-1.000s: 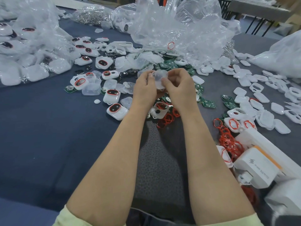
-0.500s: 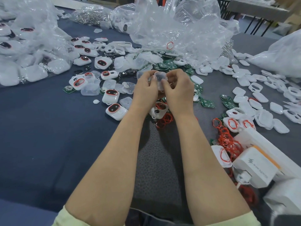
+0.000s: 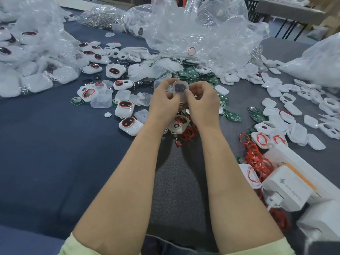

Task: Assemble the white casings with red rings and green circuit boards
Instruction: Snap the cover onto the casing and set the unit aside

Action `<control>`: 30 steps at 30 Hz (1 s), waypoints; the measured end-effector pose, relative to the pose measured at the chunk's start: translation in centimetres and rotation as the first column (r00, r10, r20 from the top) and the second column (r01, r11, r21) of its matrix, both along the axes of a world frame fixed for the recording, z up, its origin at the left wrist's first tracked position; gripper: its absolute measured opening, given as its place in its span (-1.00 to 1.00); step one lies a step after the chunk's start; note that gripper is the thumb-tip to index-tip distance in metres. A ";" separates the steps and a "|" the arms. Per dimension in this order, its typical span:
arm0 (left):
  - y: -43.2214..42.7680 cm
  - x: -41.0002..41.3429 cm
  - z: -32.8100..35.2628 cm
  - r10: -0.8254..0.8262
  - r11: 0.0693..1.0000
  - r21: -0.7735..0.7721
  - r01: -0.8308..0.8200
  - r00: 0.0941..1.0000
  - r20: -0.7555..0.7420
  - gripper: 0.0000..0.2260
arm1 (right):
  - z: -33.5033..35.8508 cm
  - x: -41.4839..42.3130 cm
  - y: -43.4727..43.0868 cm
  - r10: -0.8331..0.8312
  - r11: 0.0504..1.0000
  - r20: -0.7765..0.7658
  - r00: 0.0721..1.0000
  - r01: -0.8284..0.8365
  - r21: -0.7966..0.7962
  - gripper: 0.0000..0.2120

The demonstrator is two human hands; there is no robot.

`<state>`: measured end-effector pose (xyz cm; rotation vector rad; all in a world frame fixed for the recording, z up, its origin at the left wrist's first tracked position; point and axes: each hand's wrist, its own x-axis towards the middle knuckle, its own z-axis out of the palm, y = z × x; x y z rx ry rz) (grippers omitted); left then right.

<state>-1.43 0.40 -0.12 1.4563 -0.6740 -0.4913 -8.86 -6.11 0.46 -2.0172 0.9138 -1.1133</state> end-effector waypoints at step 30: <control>1.1 0.5 1.1 0.158 0.965 -0.129 -0.228 0.899 -0.408 -0.86 | 0.1 -0.8 -0.5 -0.045 0.998 -0.522 0.852 0.020 -0.054 -0.77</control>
